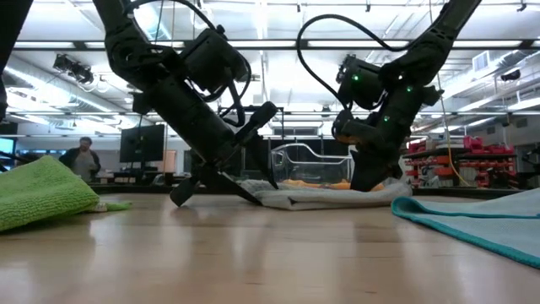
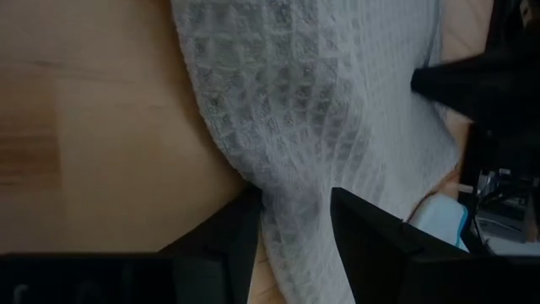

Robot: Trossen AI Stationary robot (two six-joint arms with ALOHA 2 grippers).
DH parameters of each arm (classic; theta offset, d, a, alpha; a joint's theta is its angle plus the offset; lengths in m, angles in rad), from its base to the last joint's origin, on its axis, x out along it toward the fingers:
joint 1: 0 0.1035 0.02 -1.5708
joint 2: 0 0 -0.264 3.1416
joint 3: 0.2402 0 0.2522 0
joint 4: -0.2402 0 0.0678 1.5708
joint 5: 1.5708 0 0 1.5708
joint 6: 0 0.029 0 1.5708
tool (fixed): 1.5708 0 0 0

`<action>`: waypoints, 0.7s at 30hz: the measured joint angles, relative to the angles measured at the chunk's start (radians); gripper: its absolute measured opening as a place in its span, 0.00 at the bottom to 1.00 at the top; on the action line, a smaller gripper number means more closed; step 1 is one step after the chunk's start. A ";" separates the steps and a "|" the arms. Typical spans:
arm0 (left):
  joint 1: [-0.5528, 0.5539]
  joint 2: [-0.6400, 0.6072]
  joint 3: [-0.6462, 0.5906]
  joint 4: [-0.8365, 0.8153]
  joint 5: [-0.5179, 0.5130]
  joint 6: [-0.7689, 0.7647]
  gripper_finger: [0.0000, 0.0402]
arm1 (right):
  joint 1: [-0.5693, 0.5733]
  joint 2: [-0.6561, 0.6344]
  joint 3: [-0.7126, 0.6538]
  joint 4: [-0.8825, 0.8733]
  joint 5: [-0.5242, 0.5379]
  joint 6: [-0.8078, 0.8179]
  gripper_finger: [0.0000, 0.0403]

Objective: Fold microfiber towels
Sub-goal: Put the gray microfiber cloth into the transparent bin

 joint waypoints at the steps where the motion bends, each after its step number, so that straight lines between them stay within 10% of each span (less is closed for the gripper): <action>1: -0.001 0.003 0.009 -0.005 0.001 0.006 0.40 | -0.004 0.000 0.000 -0.005 0.004 0.001 0.00; 21: -0.014 0.007 0.104 -0.210 0.141 0.018 0.35 | 0.030 0.005 -0.001 0.003 0.000 0.012 0.00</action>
